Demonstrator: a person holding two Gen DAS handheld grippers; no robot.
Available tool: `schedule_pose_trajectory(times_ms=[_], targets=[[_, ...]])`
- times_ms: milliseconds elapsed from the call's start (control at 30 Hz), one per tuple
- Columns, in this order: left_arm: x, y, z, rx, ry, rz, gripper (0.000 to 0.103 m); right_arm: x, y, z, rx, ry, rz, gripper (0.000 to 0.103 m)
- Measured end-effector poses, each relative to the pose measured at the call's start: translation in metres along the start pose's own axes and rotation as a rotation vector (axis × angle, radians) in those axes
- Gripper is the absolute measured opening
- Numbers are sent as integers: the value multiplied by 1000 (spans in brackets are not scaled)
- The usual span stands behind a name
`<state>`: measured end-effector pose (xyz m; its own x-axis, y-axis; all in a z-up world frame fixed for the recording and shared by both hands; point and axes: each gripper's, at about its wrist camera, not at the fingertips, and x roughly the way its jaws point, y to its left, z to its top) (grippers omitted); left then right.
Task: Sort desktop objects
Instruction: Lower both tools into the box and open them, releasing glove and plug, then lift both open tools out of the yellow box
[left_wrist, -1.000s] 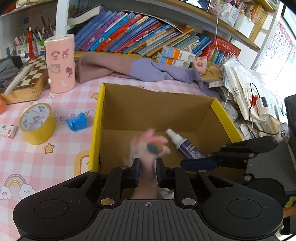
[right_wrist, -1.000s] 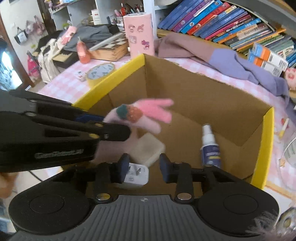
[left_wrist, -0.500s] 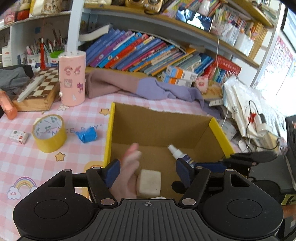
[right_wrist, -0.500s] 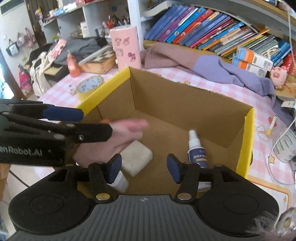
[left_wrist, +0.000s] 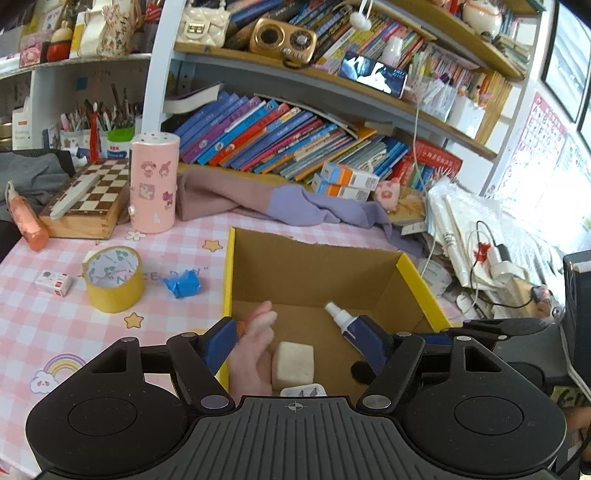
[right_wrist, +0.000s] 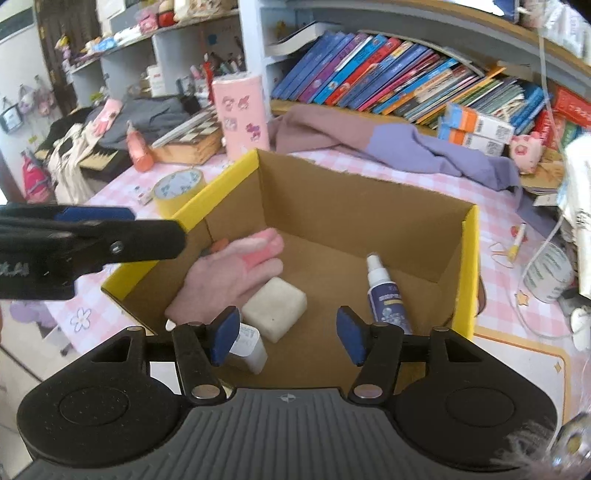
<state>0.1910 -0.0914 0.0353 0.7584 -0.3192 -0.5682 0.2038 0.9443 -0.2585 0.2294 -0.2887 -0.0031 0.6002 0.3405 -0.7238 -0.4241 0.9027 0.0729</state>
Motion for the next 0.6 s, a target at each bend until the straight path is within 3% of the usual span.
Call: schedule_pose_trajectory(times_ms=[300,600], targets=[[-25,14,-5,30,-16,-68,73,-34,23,-8,54,-112,-123,59],[-56,35,-19,56,-23,-137,73,-51,64,-24,72,-133,-209,60]])
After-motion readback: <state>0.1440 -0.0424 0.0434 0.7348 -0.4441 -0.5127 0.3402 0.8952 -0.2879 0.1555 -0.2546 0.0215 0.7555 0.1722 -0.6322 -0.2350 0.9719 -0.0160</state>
